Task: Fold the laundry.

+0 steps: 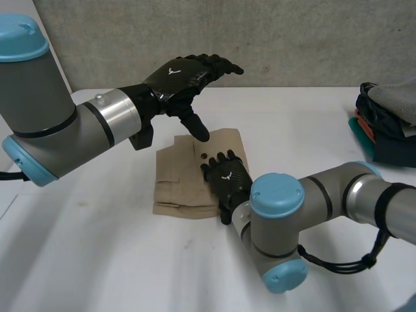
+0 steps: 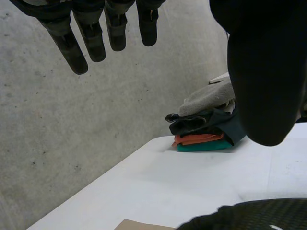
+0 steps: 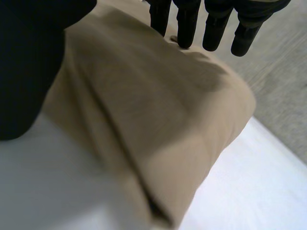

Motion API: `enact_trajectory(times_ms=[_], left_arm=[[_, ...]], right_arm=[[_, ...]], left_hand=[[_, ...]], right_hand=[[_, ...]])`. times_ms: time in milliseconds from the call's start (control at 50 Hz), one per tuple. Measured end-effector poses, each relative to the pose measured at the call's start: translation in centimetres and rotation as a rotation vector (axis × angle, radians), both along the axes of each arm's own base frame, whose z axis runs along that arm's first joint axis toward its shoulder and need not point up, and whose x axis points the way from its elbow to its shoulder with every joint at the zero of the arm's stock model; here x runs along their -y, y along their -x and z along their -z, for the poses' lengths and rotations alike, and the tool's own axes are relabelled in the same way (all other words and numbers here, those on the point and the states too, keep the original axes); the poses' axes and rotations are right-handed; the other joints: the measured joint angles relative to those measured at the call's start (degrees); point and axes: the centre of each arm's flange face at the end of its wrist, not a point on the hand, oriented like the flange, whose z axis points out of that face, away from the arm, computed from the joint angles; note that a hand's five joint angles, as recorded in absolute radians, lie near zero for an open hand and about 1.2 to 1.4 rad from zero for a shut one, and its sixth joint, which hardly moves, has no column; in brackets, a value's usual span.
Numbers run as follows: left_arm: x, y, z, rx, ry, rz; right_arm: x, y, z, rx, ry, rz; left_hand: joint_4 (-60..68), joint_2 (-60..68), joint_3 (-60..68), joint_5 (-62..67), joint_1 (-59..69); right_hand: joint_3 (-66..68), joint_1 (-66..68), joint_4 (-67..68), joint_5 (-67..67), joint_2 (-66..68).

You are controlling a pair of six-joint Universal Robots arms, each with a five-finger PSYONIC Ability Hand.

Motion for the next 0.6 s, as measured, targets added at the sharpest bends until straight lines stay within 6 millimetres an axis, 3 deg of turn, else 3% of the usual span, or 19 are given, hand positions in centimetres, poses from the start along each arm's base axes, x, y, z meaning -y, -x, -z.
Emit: enact_trajectory(times_ms=[300,340,360,380,400,420,460,520,600], left_arm=[[0.4,-0.2,0.9,0.014,-0.014,-0.043],[0.3,-0.2,1.0,0.016,-0.018,-0.043],[0.2,-0.2,1.0,0.017,-0.02,-0.043],[0.2,-0.2,1.0,0.018,-0.021,-0.043],[0.2,-0.3,1.1,0.018,-0.022,-0.043],[0.2,-0.3,1.1,0.019,-0.023,-0.043],[0.1,-0.3,1.1,0.019,-0.024,-0.043],[0.1,-0.3,1.1,0.019,-0.024,-0.043],[0.0,-0.4,0.6,0.014,-0.012,-0.046]], right_arm=[[3.7,-2.9,-1.6,0.14,0.182,0.016],[3.9,-3.2,-1.7,0.14,0.184,0.014],[4.0,-3.3,-1.7,0.14,0.185,0.012],[4.1,-3.3,-1.7,0.141,0.186,0.012],[4.2,-3.4,-1.8,0.143,0.188,0.011],[4.3,-3.5,-1.9,0.146,0.191,0.01],[4.6,-3.6,-2.2,0.153,0.2,0.011],[5.0,-3.7,-3.1,0.17,0.219,0.017],[7.1,-3.1,-7.2,0.236,0.302,0.053]], left_hand=[[0.0,0.0,0.0,0.0,0.1],[0.0,0.0,0.0,0.0,0.1],[0.0,0.0,0.0,0.0,0.1],[0.0,0.0,0.0,0.0,0.1],[0.0,0.0,0.0,0.0,0.1],[0.0,0.0,0.0,0.0,0.1],[0.0,0.0,0.0,0.0,0.1],[0.0,0.0,0.0,0.0,0.1],[0.0,0.0,0.0,0.0,0.1]], right_hand=[[13.9,13.8,14.0,10.5,14.3],[22.6,22.3,22.5,18.0,23.2],[33.3,33.1,33.1,26.5,34.3],[34.4,34.1,34.3,28.2,35.5],[46.1,43.8,46.0,38.4,48.3],[52.7,46.1,52.9,46.2,53.9],[54.3,46.2,55.4,48.4,55.1],[54.3,46.1,55.7,48.5,55.1],[54.3,46.1,55.9,49.1,55.1]])
